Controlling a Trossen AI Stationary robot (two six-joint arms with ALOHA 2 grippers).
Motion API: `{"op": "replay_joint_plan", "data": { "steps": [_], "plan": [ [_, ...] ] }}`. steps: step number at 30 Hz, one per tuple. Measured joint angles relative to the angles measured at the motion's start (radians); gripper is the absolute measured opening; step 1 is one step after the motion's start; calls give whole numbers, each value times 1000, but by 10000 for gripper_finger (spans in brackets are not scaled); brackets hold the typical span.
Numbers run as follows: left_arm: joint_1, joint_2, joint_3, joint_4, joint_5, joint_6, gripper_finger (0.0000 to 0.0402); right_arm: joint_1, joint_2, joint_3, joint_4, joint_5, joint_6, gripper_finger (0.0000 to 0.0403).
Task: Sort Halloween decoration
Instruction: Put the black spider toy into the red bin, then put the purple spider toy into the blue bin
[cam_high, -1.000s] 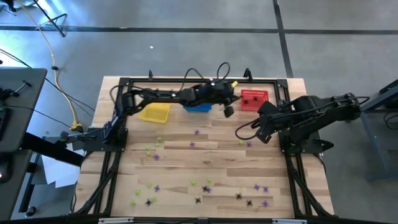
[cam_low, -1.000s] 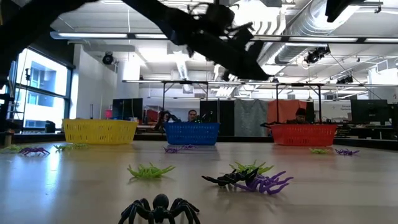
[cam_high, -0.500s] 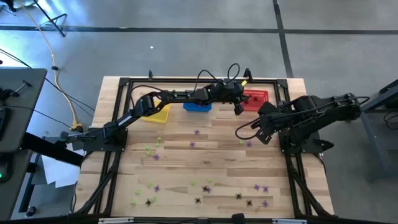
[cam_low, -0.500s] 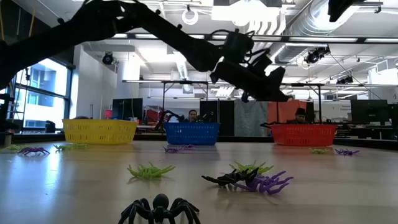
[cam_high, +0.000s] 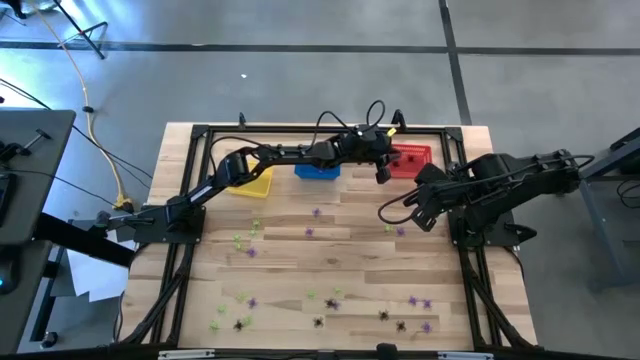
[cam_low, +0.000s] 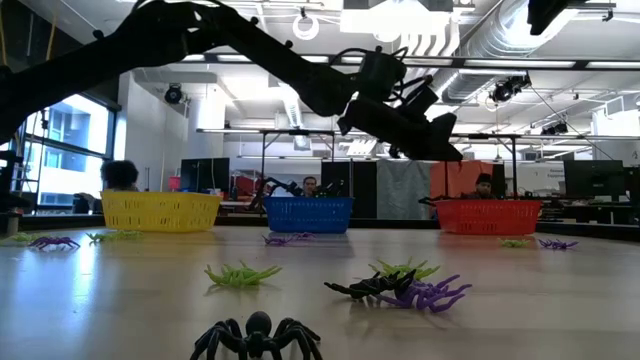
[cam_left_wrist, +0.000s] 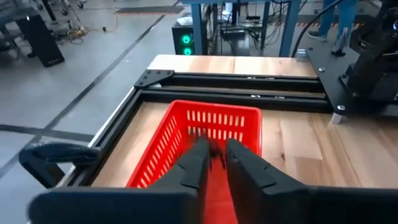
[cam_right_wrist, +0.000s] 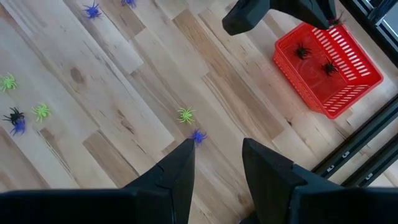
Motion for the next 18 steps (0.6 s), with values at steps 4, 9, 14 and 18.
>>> {"op": "replay_joint_plan", "data": {
  "steps": [4, 9, 14, 18],
  "plan": [
    [0, 0, 0, 0, 0, 4, 85, 0, 0, 0, 0, 0, 0, 130],
    [-2, 0, 0, -2, 0, -8, 111, 0, 0, 0, 0, 0, 0, 130],
    [-12, -3, 0, -30, -1, -10, 117, 0, 0, 0, 0, 0, 0, 130],
    [-20, -37, -1, -168, 17, -9, 113, 0, 0, 0, 0, 0, 0, 130]
  ]
}}
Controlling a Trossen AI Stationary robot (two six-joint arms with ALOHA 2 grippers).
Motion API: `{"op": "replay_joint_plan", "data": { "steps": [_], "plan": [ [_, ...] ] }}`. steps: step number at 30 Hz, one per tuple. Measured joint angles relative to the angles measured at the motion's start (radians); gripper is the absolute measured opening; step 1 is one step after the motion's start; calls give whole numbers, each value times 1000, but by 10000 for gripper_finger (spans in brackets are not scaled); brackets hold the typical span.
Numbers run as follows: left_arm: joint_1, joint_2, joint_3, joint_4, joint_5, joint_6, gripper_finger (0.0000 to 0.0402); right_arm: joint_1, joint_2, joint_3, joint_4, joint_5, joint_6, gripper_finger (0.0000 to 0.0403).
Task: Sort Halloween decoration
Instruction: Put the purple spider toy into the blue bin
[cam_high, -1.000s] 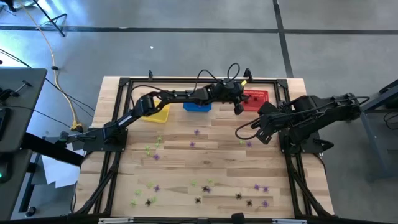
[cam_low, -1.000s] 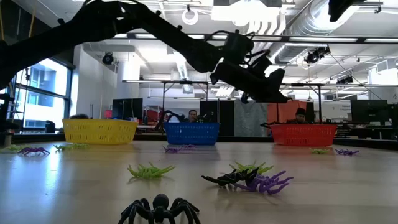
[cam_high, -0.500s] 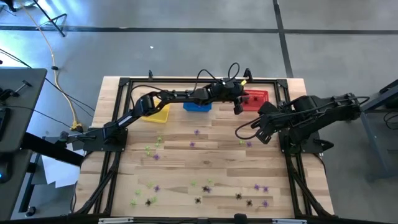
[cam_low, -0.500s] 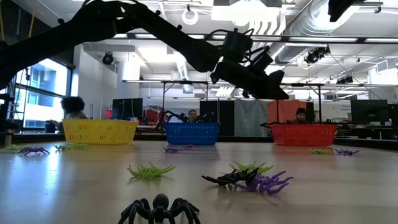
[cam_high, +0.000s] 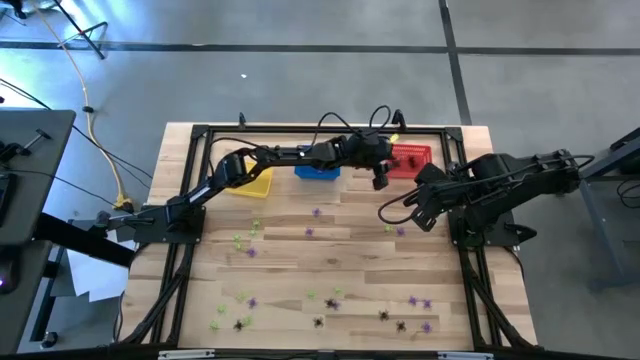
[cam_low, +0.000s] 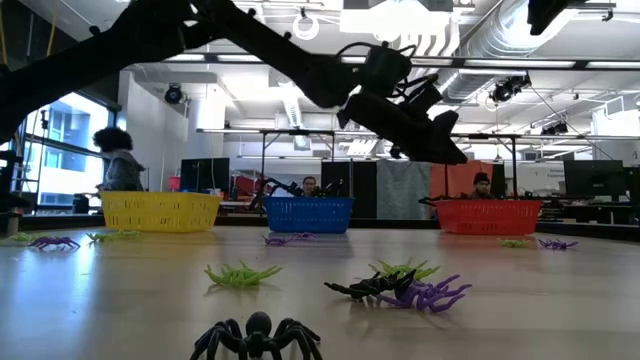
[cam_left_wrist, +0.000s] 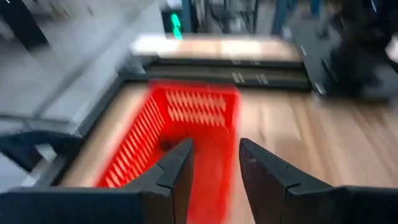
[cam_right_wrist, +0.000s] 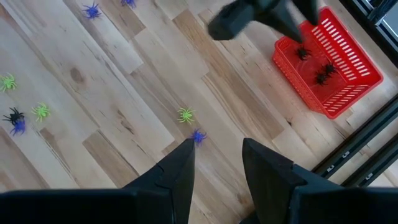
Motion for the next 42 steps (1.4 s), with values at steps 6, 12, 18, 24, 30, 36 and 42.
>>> {"op": "replay_joint_plan", "data": {
  "steps": [6, 12, 18, 24, 30, 36, 42],
  "plan": [
    [-46, -64, 0, -378, 36, 90, 102, 0, 0, -6, 2, 16, -1, 130],
    [-162, -147, 0, -760, -30, 158, 87, 0, -2, -111, 1, 8, 0, 130],
    [-265, -162, 0, -1089, -161, 94, 76, 0, -1, -280, 22, -28, 13, 130],
    [-327, -202, -141, -1204, -293, -26, 72, 0, -1, -386, 143, -89, -39, 130],
    [-326, -387, -429, -911, -305, -130, 72, 0, -3, -413, 194, -95, -85, 130],
    [-274, -524, -651, -645, -317, -179, 72, 0, -7, -412, 206, -99, -63, 130],
    [-233, -535, -750, -579, -288, -194, 72, 0, -7, -412, 216, -119, -47, 130]
  ]
}}
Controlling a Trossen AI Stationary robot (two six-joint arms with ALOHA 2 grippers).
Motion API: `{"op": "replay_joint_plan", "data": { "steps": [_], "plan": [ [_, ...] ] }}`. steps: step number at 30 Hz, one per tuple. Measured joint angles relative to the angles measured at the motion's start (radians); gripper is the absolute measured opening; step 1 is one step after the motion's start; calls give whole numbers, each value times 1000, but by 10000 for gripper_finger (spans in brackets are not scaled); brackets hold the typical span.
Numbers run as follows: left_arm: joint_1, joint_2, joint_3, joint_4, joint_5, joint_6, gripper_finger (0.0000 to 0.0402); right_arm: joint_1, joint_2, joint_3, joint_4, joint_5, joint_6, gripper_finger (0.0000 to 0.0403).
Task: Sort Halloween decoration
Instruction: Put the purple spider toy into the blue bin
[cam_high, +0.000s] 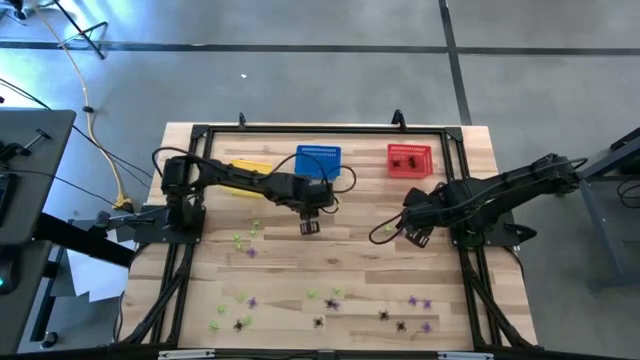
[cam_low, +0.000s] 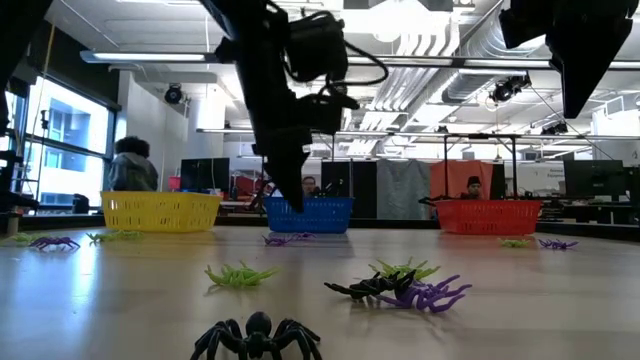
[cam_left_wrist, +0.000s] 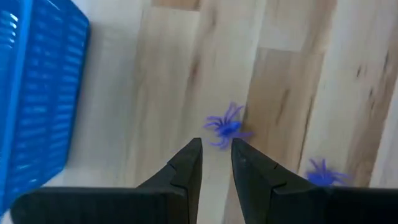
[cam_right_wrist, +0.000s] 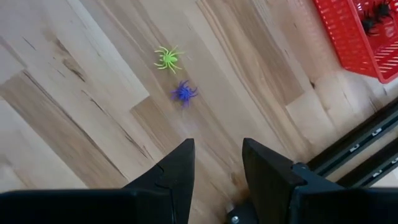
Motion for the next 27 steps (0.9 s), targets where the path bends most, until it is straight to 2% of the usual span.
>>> {"op": "replay_joint_plan", "data": {
  "steps": [7, 18, 27],
  "plan": [
    [7, 6, -32, 94, 33, 34, 72, 0, 0, 0, 14, -1, 38, 130],
    [7, 9, -32, 97, 43, 55, 72, 0, 0, 1, 20, -5, 48, 130],
    [8, 88, -28, 137, 38, 71, 72, 0, 0, 1, 28, -4, 47, 130]
  ]
}}
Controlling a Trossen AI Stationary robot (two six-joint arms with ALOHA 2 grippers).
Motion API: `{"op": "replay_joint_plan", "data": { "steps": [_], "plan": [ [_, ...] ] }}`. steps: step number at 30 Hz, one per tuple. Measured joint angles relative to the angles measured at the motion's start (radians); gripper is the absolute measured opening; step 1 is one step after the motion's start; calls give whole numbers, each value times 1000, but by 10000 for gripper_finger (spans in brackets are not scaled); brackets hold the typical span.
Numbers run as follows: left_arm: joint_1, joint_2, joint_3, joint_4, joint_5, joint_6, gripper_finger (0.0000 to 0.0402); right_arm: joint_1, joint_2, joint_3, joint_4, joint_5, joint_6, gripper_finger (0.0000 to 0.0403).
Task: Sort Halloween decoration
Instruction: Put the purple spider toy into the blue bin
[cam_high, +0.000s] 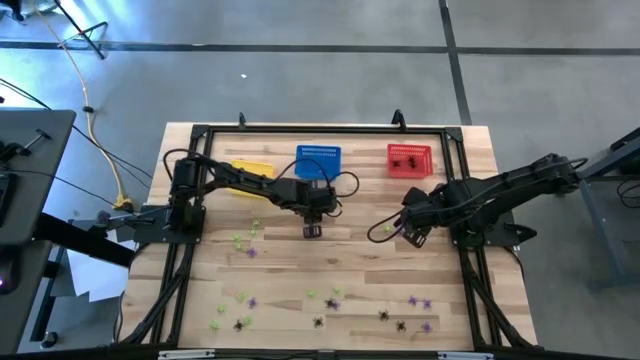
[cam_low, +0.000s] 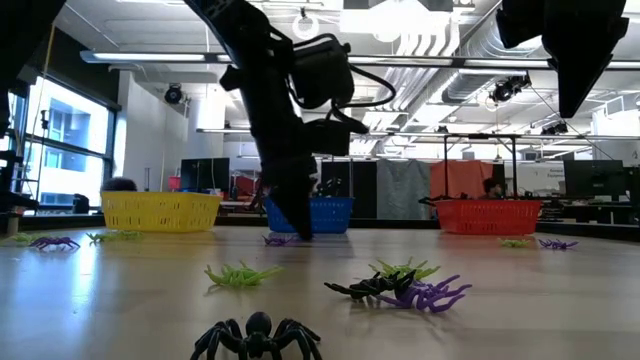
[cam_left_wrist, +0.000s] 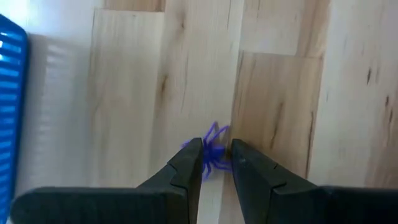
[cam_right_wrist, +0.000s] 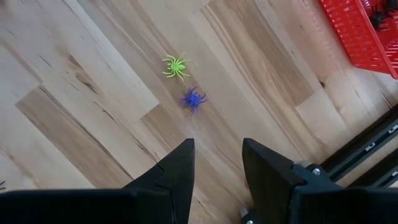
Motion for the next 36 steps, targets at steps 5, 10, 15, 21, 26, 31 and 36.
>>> {"op": "replay_joint_plan", "data": {
  "steps": [5, 10, 15, 21, 26, 31, 36],
  "plan": [
    [1, 29, 2, 0, -8, -1, 72, 0, 0, 0, 8, 0, 0, 130],
    [1, 25, 0, -5, -31, -11, 59, 0, 0, 0, 9, 0, 0, 130],
    [1, 27, 0, -22, -38, -32, 9, 0, 0, 0, 11, 3, 0, 130],
    [2, 25, 0, -32, -52, -63, 2, 0, 0, 0, 11, 11, 0, 130],
    [3, 16, 14, -62, -53, -63, 1, 0, 0, 0, 11, 11, 0, 130],
    [-6, 16, 58, -126, -69, -51, 0, 0, 0, 0, 11, 12, 0, 130],
    [-7, 15, 109, -198, -69, -44, 2, 0, 0, 0, 11, 12, -1, 130]
  ]
}}
